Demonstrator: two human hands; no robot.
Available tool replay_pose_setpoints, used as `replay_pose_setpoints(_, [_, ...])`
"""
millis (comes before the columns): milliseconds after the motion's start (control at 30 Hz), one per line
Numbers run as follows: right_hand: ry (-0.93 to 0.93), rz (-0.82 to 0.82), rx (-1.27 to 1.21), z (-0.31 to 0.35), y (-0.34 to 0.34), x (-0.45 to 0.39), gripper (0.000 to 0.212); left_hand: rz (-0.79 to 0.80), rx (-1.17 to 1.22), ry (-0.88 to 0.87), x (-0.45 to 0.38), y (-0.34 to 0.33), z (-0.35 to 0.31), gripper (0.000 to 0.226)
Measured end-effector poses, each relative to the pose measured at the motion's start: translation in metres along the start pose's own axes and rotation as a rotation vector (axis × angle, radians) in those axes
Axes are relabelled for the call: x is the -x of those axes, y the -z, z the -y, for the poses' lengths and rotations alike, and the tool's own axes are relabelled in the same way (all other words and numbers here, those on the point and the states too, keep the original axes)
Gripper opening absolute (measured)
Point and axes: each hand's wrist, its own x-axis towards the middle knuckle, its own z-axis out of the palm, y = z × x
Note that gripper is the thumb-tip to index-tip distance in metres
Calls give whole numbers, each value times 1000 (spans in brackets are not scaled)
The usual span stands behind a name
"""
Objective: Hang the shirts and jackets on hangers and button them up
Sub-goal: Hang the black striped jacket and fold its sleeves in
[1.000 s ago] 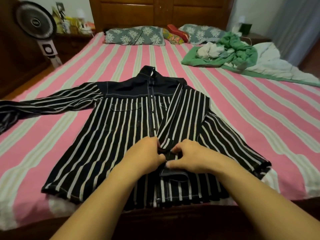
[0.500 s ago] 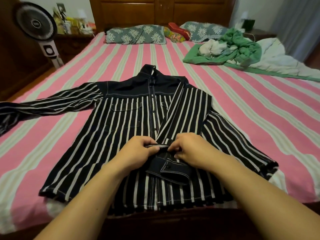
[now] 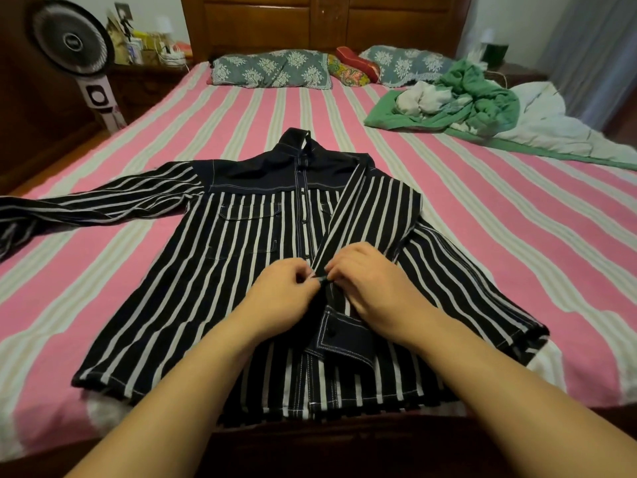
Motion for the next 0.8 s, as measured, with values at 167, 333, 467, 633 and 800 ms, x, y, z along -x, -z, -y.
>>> replay_pose_setpoints(167, [-13, -42, -77, -1, -9, 10, 10, 366, 789, 403, 0, 18, 7, 17])
replay_pose_setpoints(333, [-3, -168, -75, 3, -11, 12, 10, 415, 807, 400, -4, 20, 10, 18])
replay_pose_setpoints(467, [41, -239, -28, 6, -13, 11, 8, 366, 768, 395, -5, 15, 8, 23])
replay_pose_setpoints(633, [62, -225, -28, 4, -15, 12, 7, 277, 689, 359, -5, 5, 3, 24])
replay_pose_setpoints(800, [103, -244, 21, 6, -16, 10, 15, 201, 678, 341, -1, 0, 1, 22])
